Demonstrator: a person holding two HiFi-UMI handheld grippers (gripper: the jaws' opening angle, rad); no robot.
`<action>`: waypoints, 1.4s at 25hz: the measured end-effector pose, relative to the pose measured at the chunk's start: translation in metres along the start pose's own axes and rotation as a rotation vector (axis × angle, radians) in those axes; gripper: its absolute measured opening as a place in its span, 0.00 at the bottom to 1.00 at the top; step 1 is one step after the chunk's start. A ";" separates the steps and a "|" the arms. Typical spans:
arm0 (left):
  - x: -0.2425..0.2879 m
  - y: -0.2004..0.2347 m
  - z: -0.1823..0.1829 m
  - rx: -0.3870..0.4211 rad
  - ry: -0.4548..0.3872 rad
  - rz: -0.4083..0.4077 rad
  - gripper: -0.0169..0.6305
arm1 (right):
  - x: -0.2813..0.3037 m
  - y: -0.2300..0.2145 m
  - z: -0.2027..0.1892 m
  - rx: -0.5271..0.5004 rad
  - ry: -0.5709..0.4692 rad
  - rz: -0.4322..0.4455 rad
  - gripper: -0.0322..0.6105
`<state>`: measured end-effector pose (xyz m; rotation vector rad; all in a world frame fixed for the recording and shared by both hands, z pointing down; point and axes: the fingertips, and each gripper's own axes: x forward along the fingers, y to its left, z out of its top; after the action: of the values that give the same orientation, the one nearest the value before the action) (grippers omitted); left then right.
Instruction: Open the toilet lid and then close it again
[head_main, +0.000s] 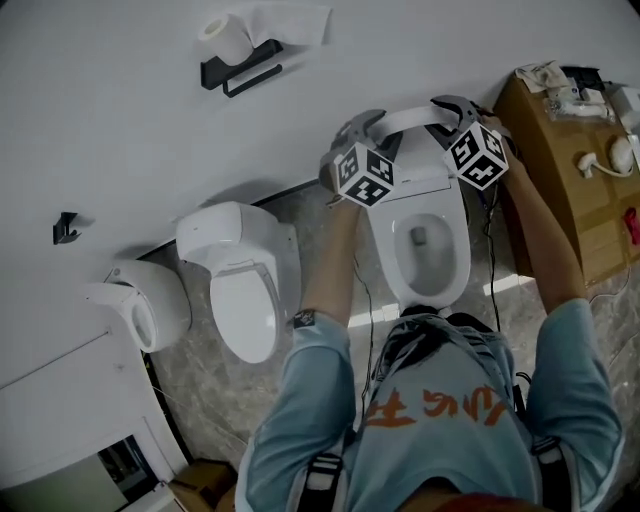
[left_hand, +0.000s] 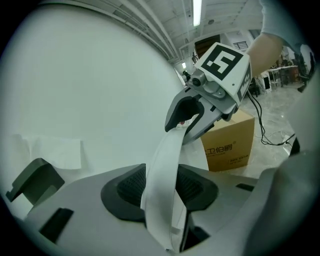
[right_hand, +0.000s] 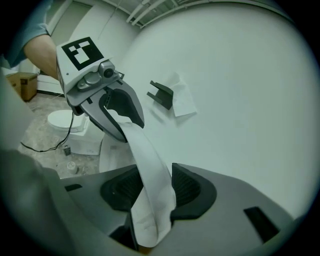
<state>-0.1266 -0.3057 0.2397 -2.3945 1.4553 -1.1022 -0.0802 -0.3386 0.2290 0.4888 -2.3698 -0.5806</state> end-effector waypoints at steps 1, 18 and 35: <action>-0.007 -0.011 -0.001 0.014 0.013 0.000 0.29 | -0.009 0.011 -0.002 -0.016 0.006 0.018 0.34; -0.096 -0.181 -0.032 0.145 0.153 -0.003 0.36 | -0.126 0.171 -0.044 -0.244 0.044 0.218 0.38; -0.123 -0.331 -0.099 0.155 0.356 -0.227 0.40 | -0.167 0.316 -0.121 -0.344 0.081 0.487 0.43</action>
<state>0.0142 -0.0064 0.3986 -2.3848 1.1462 -1.7001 0.0599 -0.0293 0.3940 -0.2098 -2.1381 -0.6988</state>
